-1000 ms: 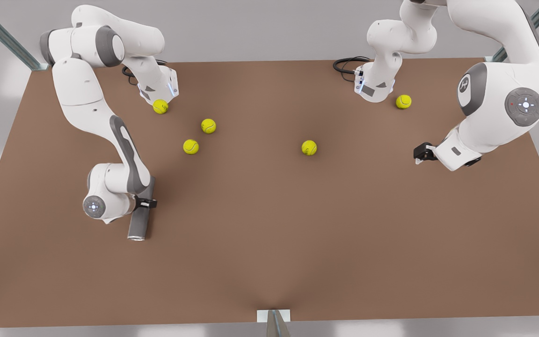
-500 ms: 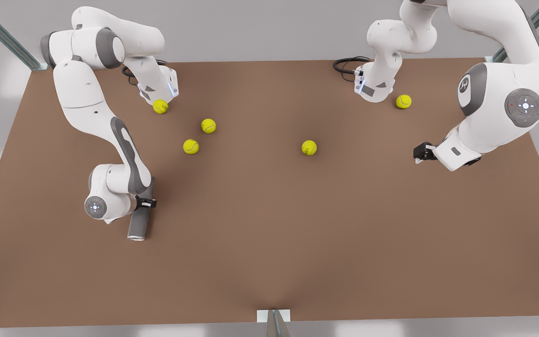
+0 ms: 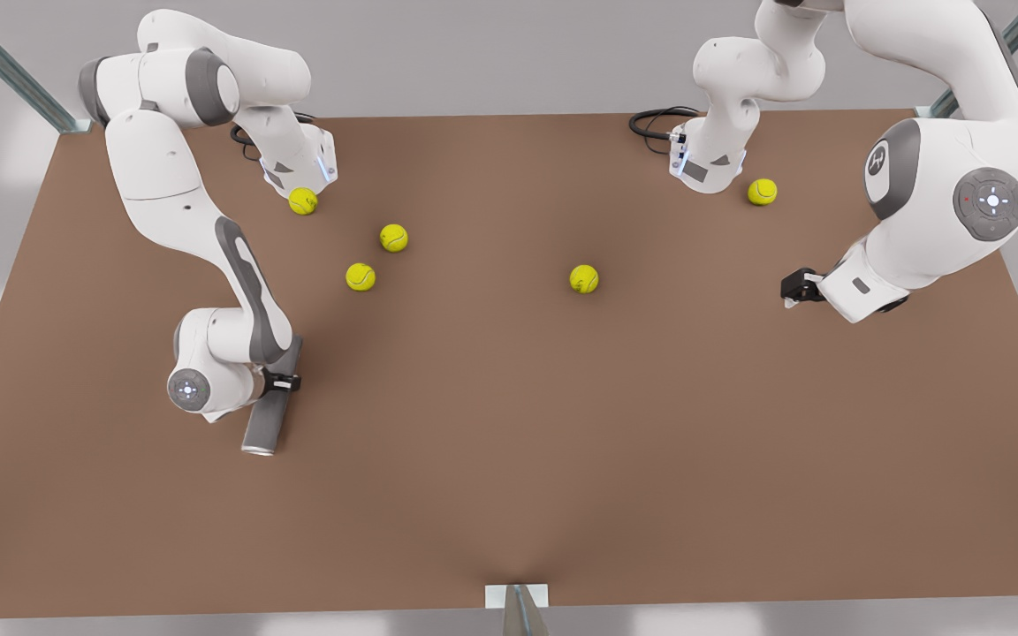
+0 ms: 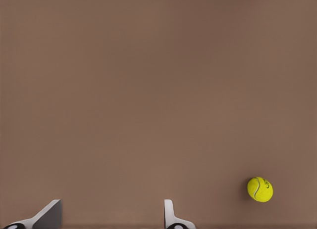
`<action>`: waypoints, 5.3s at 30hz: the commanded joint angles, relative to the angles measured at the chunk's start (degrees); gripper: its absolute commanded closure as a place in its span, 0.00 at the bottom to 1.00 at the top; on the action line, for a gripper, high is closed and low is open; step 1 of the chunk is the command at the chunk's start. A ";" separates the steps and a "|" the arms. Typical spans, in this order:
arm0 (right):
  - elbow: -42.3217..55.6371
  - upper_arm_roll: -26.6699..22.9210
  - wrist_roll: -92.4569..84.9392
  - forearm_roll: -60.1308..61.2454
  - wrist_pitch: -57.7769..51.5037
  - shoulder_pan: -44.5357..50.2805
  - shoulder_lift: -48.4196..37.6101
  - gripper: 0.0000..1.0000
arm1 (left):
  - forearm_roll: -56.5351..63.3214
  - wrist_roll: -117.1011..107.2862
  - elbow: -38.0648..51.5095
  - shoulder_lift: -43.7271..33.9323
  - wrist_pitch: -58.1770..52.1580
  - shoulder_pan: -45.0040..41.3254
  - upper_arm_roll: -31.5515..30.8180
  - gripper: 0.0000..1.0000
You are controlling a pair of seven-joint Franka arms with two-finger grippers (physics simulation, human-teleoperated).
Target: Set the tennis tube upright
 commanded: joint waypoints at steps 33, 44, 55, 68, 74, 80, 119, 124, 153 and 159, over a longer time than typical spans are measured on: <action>28.06 0.00 -19.00 -3.38 0.55 37.21 11.08 0.35 | 0.03 0.06 0.03 0.56 -0.30 0.11 0.01 0.00; 29.02 -3.87 -48.70 -11.73 6.00 44.33 12.40 0.35 | 0.03 0.06 0.03 0.91 -0.30 0.11 0.01 0.00; 28.67 -4.22 -55.47 -12.79 6.78 45.73 14.60 0.34 | -0.05 0.06 0.03 1.35 -0.30 0.46 0.01 0.00; 28.50 -4.13 -55.04 -11.56 6.35 46.17 12.84 0.00 | 0.03 -0.12 0.03 1.35 -0.39 0.46 0.01 0.00; 29.20 -4.05 -46.00 8.92 -25.90 31.86 -9.30 0.00 | -10.68 -0.30 0.03 3.98 -2.32 6.17 0.36 0.00; 29.20 -7.56 -14.78 -1.62 -37.16 15.59 -17.30 0.00 | -47.51 26.06 -21.24 14.44 14.82 10.31 5.38 0.00; 34.39 -8.88 -6.70 -3.38 -47.44 12.07 -16.60 0.00 | -88.38 39.17 -18.25 34.84 31.17 -5.42 -11.41 0.00; 34.47 -8.88 -6.70 -3.38 -47.79 12.16 -16.69 0.00 | -88.56 39.17 -17.02 36.16 31.17 -6.92 -11.41 0.00; 34.56 -8.79 -6.70 -3.03 -48.58 11.81 -16.95 0.00 | -85.22 34.86 -17.02 33.43 30.64 -7.80 -11.32 0.61; 34.56 -8.79 -6.70 -3.03 -48.58 11.63 -16.95 0.00 | -82.94 32.31 -17.02 31.59 30.64 -7.89 -11.32 0.70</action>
